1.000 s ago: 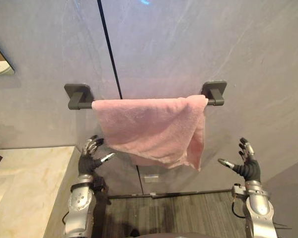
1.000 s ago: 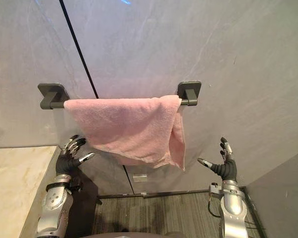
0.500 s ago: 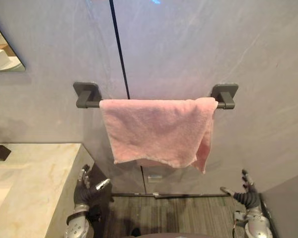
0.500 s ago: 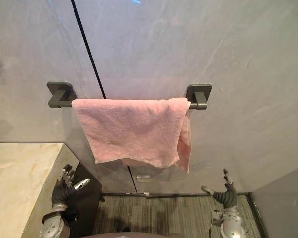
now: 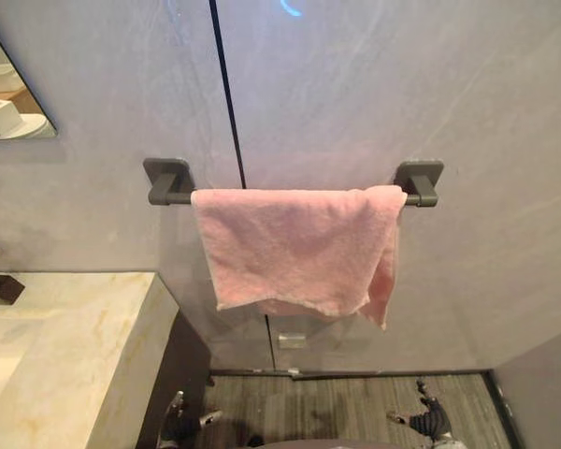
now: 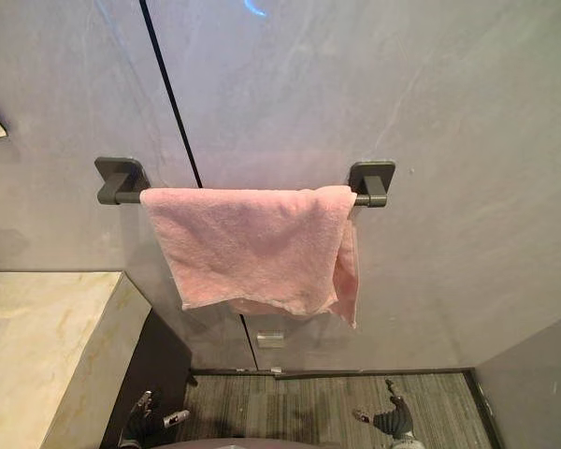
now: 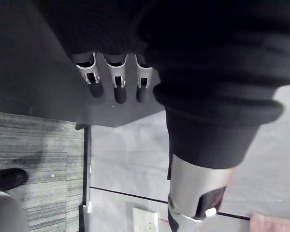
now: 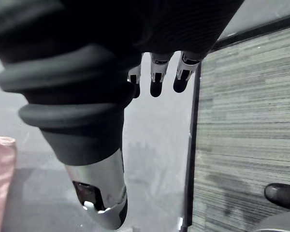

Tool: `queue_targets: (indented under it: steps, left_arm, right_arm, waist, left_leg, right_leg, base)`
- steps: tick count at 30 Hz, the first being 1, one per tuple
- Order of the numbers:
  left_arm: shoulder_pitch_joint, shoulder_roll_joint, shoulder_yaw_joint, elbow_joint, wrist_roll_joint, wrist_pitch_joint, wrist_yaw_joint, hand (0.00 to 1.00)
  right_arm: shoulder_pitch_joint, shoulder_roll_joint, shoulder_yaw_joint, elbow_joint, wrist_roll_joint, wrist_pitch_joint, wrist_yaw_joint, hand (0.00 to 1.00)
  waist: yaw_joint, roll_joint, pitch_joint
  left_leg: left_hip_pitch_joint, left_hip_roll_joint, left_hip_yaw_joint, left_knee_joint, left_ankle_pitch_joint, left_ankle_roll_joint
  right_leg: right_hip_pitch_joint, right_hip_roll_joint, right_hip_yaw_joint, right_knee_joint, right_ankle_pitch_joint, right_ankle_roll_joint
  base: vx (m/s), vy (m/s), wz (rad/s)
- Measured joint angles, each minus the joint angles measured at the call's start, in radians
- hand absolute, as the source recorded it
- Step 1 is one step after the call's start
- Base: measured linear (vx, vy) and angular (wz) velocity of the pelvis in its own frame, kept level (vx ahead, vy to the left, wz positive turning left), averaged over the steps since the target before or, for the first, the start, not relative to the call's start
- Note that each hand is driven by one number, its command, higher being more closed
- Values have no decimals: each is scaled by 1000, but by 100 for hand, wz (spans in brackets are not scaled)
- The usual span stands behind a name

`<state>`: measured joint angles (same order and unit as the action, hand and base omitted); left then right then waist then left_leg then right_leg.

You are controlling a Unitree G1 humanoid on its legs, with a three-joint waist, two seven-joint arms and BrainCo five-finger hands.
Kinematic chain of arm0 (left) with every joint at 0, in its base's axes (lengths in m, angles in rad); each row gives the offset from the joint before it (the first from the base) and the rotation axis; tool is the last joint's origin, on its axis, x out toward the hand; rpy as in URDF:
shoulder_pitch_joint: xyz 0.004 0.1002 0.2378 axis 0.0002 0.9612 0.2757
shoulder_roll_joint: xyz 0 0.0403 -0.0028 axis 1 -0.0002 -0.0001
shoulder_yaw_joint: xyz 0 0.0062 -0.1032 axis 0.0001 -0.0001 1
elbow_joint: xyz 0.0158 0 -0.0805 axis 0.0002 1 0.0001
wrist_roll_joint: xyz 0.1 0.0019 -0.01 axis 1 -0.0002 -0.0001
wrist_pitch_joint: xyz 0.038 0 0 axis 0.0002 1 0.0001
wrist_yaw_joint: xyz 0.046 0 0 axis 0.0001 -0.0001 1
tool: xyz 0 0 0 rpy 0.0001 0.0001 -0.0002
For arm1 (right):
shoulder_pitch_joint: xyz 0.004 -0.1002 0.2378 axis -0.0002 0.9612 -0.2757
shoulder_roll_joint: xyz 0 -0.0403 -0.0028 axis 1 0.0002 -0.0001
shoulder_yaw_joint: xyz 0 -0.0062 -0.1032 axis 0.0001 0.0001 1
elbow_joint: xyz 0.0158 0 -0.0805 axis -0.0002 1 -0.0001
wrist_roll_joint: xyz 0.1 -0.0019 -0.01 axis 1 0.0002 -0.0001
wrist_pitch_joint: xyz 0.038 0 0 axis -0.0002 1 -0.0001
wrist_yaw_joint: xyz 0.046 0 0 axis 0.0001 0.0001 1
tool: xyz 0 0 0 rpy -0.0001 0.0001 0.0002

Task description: Organize washtable

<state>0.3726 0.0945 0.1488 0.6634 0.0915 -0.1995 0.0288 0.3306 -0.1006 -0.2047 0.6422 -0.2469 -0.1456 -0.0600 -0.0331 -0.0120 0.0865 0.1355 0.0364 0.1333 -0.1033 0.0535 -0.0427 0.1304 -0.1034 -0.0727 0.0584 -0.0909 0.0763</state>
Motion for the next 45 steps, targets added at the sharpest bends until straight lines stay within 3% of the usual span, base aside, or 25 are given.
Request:
queue_targets:
  steps: [4,6,8,9,11,12,14,17,19,20,21,22,23,25,26,28,29,31,32,34,39,44,45]
  left_arm:
    - [-42,12,-12,-4,-1,-1,10,0]
    - [-91,47,-36,-31,-3,-1,20,0]
    - [-122,52,-35,-72,-4,-2,22,0]
    - [-129,53,-39,-88,-11,-5,26,0]
    - [-133,59,-60,-113,-21,-5,28,0]
    - [-134,61,-59,-124,-35,-6,28,0]
    - [-137,61,-58,-128,-42,-5,29,0]
    - [-116,11,-60,-137,-53,-4,39,0]
    - [-100,-23,-70,-145,-77,-6,39,0]
    - [-100,-31,-71,-145,-81,-5,39,0]
    - [-102,-39,-74,-144,-81,-5,40,0]
    - [-110,-33,-81,-141,-82,-1,41,0]
    - [-113,-29,-83,-143,-81,-1,40,0]
    - [-101,-21,-83,-143,-81,-1,39,0]
    - [-92,-15,-83,-141,-81,-1,39,0]
    - [-92,-7,-81,-135,-81,-1,39,0]
    - [-99,-2,-80,-111,-81,-3,38,0]
    - [-123,-1,-80,-93,-81,-3,38,0]
    - [-146,0,-81,-84,-80,-4,38,0]
    - [-170,23,-88,-63,-78,-4,39,0]
    - [-109,88,-66,3,-68,-3,43,0]
    - [-97,85,-22,51,-60,-4,44,0]
    - [-97,85,-14,55,-61,-3,44,0]
  right_arm:
    - [-37,-17,57,-1,0,2,-3,0]
    - [-79,-13,89,-35,0,3,-3,0]
    - [-98,-14,97,-76,1,3,-3,0]
    - [-107,-14,103,-85,4,3,-3,0]
    - [-70,-12,115,-127,15,-1,-3,0]
    - [-60,-12,129,-142,25,-2,-3,0]
    - [-61,-10,141,-167,44,-3,-3,0]
    - [-70,-26,140,-168,56,-3,-4,0]
    - [-76,-37,140,-159,80,-8,-11,0]
    - [-81,-45,140,-152,80,-6,-16,0]
    - [-81,-59,139,-134,80,-6,-25,0]
    - [-96,-56,123,-95,80,0,-29,0]
    - [-96,-46,122,-87,80,0,-31,0]
    - [-92,-49,122,-73,80,0,-33,0]
    - [-87,-54,123,-69,80,-1,-32,0]
    - [-86,-57,123,-41,80,-3,-29,0]
    - [-83,-58,118,-13,80,-2,-24,0]
    - [-85,-56,104,0,81,-2,-23,0]
    - [-89,-51,81,8,82,-2,-23,0]
    - [-101,-37,61,20,82,-3,-22,0]
    - [-116,-1,66,40,80,-4,-22,0]
    - [-113,-1,69,40,78,-3,-13,0]
    - [-107,-5,78,41,79,-3,-10,0]
  waist:
    - [28,1,17]
    - [41,-13,42]
    - [50,-8,76]
    - [49,-2,86]
    - [50,-1,83]
    - [53,-30,66]
    - [77,-58,56]
    - [108,-40,68]
    - [104,1,81]
    - [101,20,91]
    - [95,44,106]
    - [78,20,128]
    - [73,7,139]
    - [74,-15,137]
    - [72,-13,128]
    - [66,0,116]
    - [42,29,89]
    - [20,42,78]
    - [-4,56,71]
    - [-8,57,62]
    - [-3,18,37]
    - [3,7,31]
    - [4,16,36]
  left_leg:
    - [-102,12,42,35,-2,3]
    - [-240,34,50,167,-37,9]
    - [-320,66,38,240,-57,23]
    - [-334,77,20,252,-59,29]
    - [-366,73,-41,301,-54,21]
    - [-395,65,-65,327,-47,12]
    - [-475,57,-79,402,-43,6]
    - [-498,71,-102,411,11,-28]
    - [-504,105,-137,344,112,-46]
    - [-499,117,-135,298,161,-37]
    - [-472,151,-103,213,140,-11]
    - [-488,158,-41,245,7,-6]
    - [-508,157,-32,325,0,1]
    - [-538,156,-27,571,-24,17]
    - [-514,166,-21,698,-92,14]
    - [-420,191,11,754,-172,7]
    - [-310,228,46,725,-225,-4]
    - [-242,245,62,646,-232,-19]
    - [-168,237,67,463,-212,-51]
    - [-84,198,67,211,-165,-128]
    - [-74,151,69,177,-136,-97]
    - [-96,96,33,136,-103,-56]
    - [-114,84,4,133,-94,-52]
  right_leg:
    - [-126,12,41,55,5,6]
    - [-227,14,57,101,15,15]
    - [-261,33,80,116,39,34]
    - [-295,35,95,275,-25,16]
    - [-276,11,132,518,-114,56]
    - [-250,-2,162,564,-132,78]
    - [-175,-13,219,524,-182,98]
    - [-86,27,190,395,-303,19]
    - [-56,96,134,356,-347,-33]
    - [-57,121,112,354,-344,-43]
    - [-55,147,63,346,-323,-86]
    - [-46,138,-5,326,-305,-124]
    - [-48,124,-31,326,-298,-135]
    - [-63,105,-66,315,-273,-143]
    - [-71,103,-93,281,-238,-144]
    - [-74,104,-122,230,-191,-142]
    - [-88,102,-181,188,-148,-142]
    - [-112,94,-223,181,-129,-134]
    - [-137,76,-277,179,-116,-120]
    - [-131,70,-328,125,-67,-94]
    - [-95,39,-315,45,9,-60]
    - [-99,3,-342,8,46,-30]
    - [-101,-5,-374,9,47,-27]
  base:
    - [-102,-2,-28]
    - [-92,-12,-13]
    - [-112,13,2]
    - [-52,1,40]
    - [31,-74,78]
    - [-15,-245,82]
    - [-139,-298,65]
    - [-276,-269,58]
    - [-369,-268,88]
    - [-451,-246,95]
    - [-452,-224,123]
    - [-429,-210,125]
    - [-374,-191,118]
    - [-338,-127,59]
    - [-340,-57,48]
    - [-235,2,68]
    - [-122,44,84]
    - [-148,106,111]
    - [-183,204,141]
    - [-195,246,106]
    - [-137,148,8]
    - [-152,96,22]
    - [-128,50,73]
